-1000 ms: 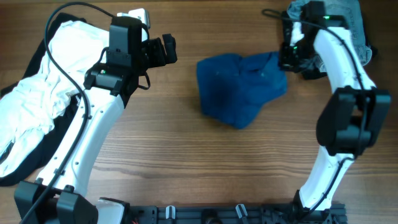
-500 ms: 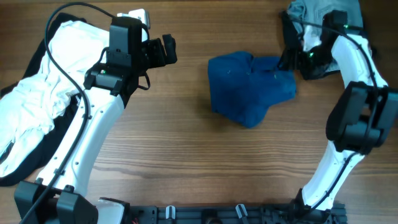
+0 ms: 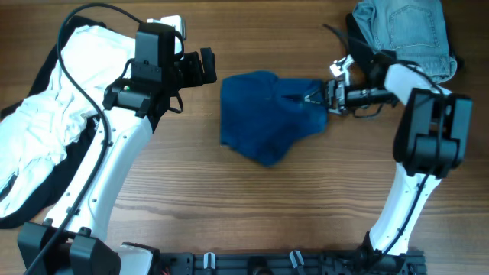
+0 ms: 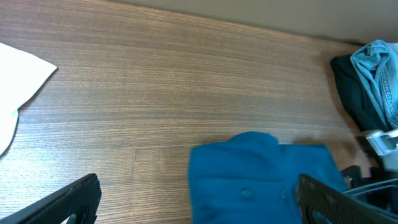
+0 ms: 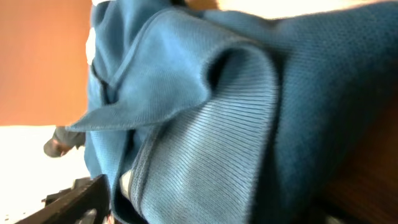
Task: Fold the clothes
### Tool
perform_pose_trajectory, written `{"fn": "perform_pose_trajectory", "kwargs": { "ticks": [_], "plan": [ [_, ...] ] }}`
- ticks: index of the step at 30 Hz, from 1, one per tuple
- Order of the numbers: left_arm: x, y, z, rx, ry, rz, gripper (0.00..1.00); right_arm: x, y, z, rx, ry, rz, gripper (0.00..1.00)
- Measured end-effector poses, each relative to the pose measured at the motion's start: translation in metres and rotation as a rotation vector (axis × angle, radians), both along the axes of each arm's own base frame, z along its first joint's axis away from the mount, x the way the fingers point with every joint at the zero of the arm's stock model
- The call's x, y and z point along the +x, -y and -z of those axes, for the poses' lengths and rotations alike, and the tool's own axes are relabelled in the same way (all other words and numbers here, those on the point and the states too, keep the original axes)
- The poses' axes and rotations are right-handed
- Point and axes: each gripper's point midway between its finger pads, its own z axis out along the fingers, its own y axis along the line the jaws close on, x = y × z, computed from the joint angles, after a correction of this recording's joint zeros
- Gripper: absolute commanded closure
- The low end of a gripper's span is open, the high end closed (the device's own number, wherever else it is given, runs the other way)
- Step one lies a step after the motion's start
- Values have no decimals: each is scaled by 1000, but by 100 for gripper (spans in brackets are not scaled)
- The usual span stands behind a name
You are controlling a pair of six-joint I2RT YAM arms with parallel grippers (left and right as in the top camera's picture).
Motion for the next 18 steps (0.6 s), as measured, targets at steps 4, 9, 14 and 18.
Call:
{"fn": "perform_pose_trajectory", "kwargs": {
  "ticks": [4, 9, 14, 18],
  "plan": [
    [0, 0, 0, 0, -2, 0, 0, -1, -61, 23, -85, 11, -97, 96],
    [0, 0, 0, 0, -2, 0, 0, 6, -87, 22, -106, -42, -63, 96],
    [0, 0, 0, 0, 1, 0, 0, 44, -71, -52, -281, 127, 32, 96],
    [0, 0, 0, 0, 1, 0, 0, 70, -51, -190, -341, 435, 248, 96]
  ]
}}
